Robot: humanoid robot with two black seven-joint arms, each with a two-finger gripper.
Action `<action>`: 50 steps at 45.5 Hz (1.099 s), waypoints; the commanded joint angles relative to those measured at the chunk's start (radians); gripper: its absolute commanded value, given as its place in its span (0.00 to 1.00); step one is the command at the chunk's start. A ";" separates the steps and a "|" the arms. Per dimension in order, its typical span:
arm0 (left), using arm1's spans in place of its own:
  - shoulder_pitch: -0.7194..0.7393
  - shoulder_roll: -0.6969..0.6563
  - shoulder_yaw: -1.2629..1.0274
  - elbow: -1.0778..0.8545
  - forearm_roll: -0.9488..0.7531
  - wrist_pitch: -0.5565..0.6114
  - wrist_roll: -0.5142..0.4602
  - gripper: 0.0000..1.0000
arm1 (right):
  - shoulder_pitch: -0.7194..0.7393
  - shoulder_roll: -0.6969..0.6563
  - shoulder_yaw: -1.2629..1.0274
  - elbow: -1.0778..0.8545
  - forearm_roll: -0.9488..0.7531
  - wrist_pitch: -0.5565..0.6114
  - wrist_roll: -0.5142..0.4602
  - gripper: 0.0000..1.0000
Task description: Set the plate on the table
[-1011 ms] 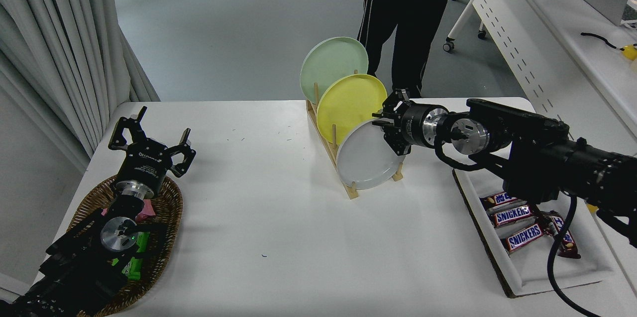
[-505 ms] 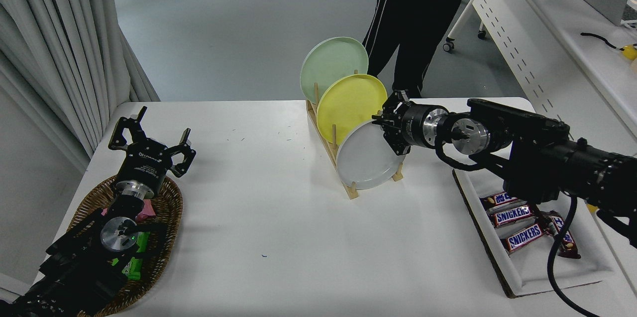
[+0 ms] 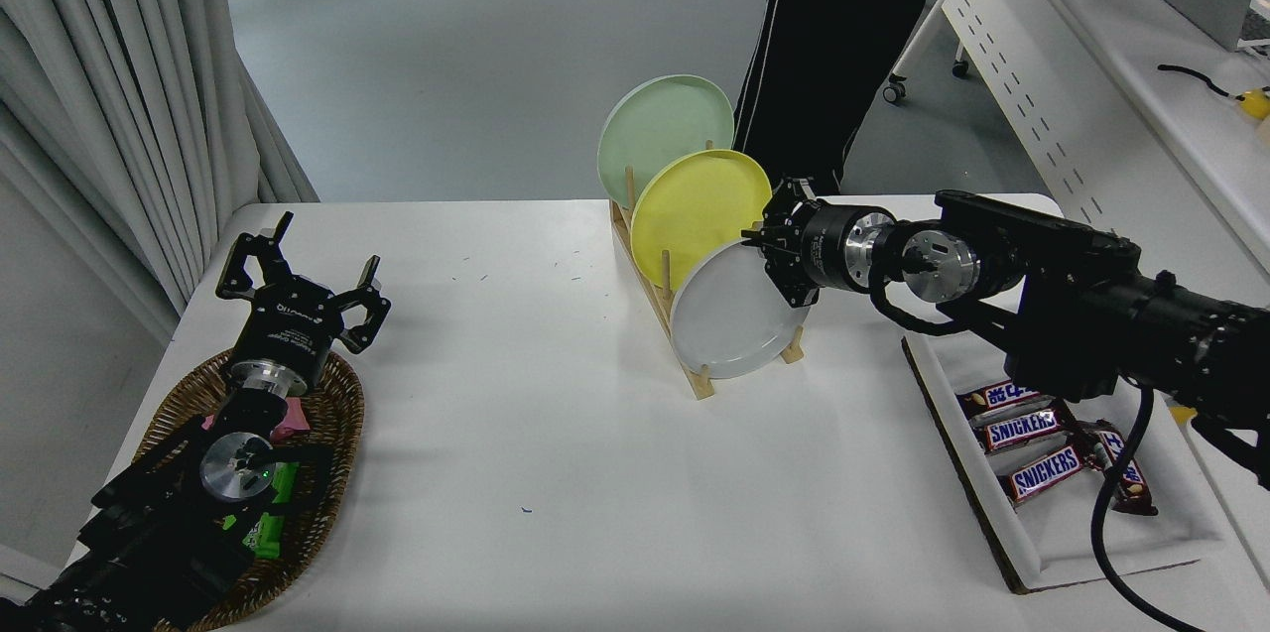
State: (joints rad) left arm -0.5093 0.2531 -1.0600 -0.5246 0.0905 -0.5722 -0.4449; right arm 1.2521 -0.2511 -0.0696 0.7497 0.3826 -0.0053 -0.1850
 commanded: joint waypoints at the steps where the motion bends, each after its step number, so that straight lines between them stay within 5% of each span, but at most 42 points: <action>1: 0.000 0.000 0.000 0.000 0.000 0.000 0.000 1.00 | 0.021 -0.034 0.108 0.048 0.004 0.002 -0.044 0.00; 23: 0.000 0.000 0.000 0.000 0.000 0.000 0.000 1.00 | 0.073 -0.143 0.238 0.235 0.176 -0.108 -0.145 0.00; 50: 0.000 0.000 0.000 0.000 0.000 0.000 0.000 1.00 | 0.003 -0.168 0.389 0.517 0.518 -0.702 -0.142 0.00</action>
State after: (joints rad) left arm -0.5093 0.2531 -1.0600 -0.5247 0.0905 -0.5722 -0.4449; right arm 1.2859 -0.4128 0.3013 1.1654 0.7440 -0.4725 -0.3256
